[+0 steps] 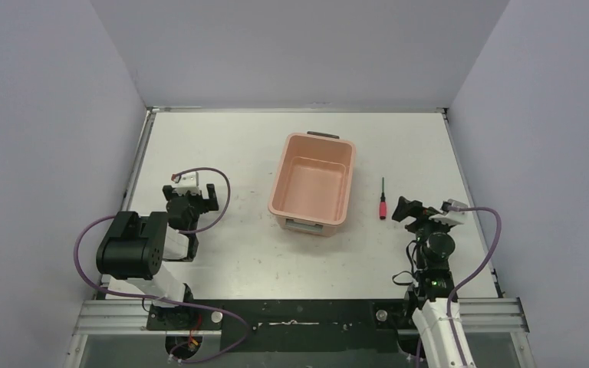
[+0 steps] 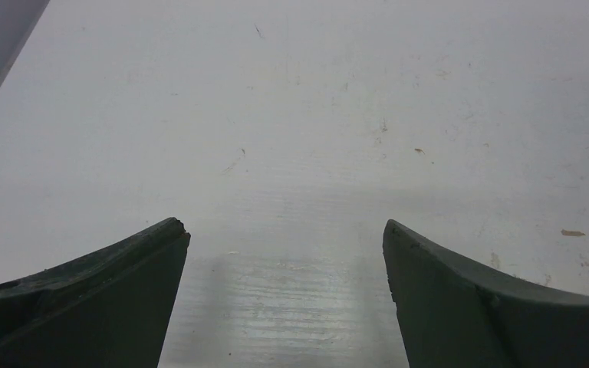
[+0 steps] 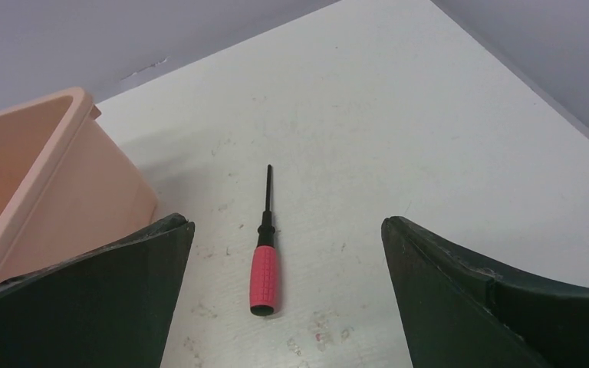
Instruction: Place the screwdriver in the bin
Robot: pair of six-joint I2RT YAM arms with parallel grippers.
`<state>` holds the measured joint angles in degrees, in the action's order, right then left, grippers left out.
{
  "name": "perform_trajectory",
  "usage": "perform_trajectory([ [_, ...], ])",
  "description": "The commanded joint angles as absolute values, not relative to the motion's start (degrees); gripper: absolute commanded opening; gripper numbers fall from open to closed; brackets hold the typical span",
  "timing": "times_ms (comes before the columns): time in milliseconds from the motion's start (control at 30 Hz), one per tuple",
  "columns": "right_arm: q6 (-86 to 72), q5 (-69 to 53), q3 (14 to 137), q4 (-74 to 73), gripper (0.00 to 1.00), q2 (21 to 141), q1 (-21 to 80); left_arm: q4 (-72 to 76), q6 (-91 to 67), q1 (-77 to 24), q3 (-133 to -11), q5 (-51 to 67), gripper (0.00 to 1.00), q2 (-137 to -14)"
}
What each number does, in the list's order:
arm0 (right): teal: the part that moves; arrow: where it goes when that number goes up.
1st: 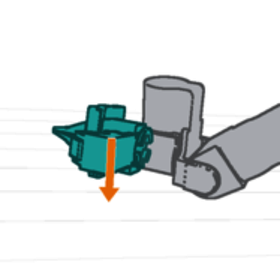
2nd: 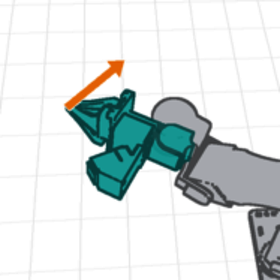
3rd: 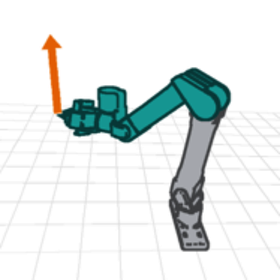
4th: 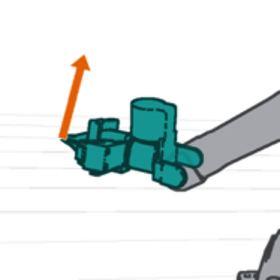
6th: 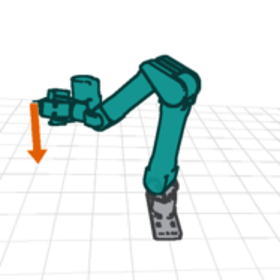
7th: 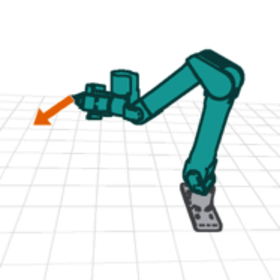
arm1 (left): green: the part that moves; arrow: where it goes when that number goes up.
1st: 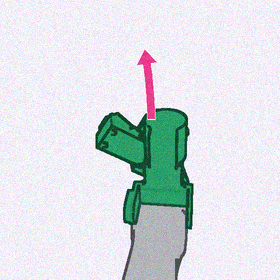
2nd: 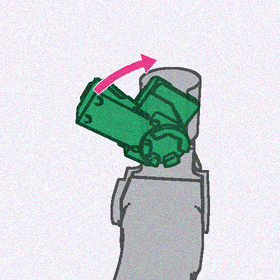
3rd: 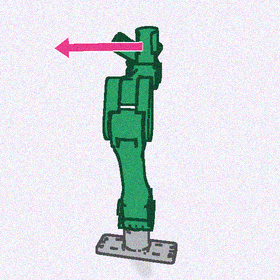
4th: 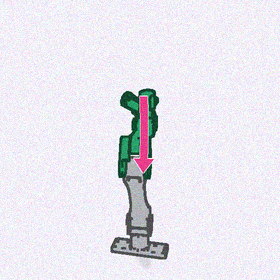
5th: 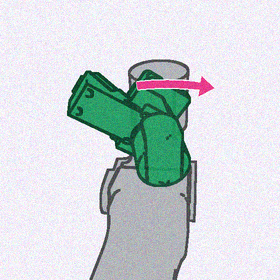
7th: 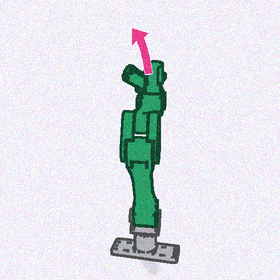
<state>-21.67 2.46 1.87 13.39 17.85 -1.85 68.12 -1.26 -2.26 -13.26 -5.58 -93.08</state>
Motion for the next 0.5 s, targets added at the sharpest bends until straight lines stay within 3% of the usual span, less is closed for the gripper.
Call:
perform_trajectory([
  [0,-21.9,1.5,10.6,14.1,1.0,21.6,-1.9,70.0,-1.4,-2.5,-14.2,-5.8,0.97,-92.4],
  [267,-18.3,9.4,42.7,-11.8,1.0,42.3,-1.9,70.0,-1.4,-2.5,-14.3,-5.8,0.97,-92.5],
  [467,-16.5,11.2,67.5,-37.3,1.0,68.2,-2.1,70.0,-1.4,-2.5,-14.3,-5.7,0.97,-92.5],
])
